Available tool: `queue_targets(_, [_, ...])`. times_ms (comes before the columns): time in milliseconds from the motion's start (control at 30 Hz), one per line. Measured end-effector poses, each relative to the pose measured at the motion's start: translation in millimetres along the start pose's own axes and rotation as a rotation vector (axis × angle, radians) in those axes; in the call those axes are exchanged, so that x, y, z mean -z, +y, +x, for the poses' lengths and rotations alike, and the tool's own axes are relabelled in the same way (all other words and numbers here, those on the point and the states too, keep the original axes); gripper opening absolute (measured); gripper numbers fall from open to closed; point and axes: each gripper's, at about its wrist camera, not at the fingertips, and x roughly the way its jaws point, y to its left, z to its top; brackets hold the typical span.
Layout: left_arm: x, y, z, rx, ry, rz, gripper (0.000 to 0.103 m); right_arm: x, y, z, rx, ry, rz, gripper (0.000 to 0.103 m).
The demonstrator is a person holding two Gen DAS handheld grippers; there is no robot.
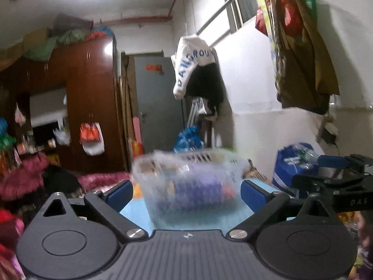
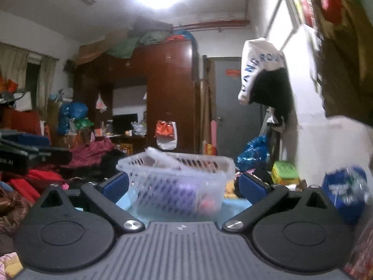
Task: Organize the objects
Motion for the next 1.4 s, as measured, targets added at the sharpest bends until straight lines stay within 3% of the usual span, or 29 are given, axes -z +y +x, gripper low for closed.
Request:
queue_targets(100, [20.5, 1.0, 4.2, 0.049, 0.038, -0.066, 0.1, 8.9, -0.4, -2.5, -0.02, 0.021, 0.026, 0.103])
queue_targets(267, [25.2, -2.0, 7.8, -0.019, -0.008, -0.068, 0.1, 6.0, -11.5, 3.7, -0.006, 0.03, 0.075, 0.103])
queue_targets(400, [36.4, -4.6, 28.5, 0.019, 0.044, -0.071, 0.1, 14.7, -14.9, 12.7, 0.024, 0.097, 0.06, 0.103])
queue_targets(600, [50.7, -4.2, 47.0, -0.021, 0.093, -0.064, 0.1, 32.1, -17.4, 25.0, 0.075, 0.149, 0.046, 0.103])
queue_targets(1400, [44.1, -6.2, 30.6, -0.067, 0.059, -0.035, 0.1, 30.4, -10.5, 14.9, 0.07, 0.177, 0.022, 0.103])
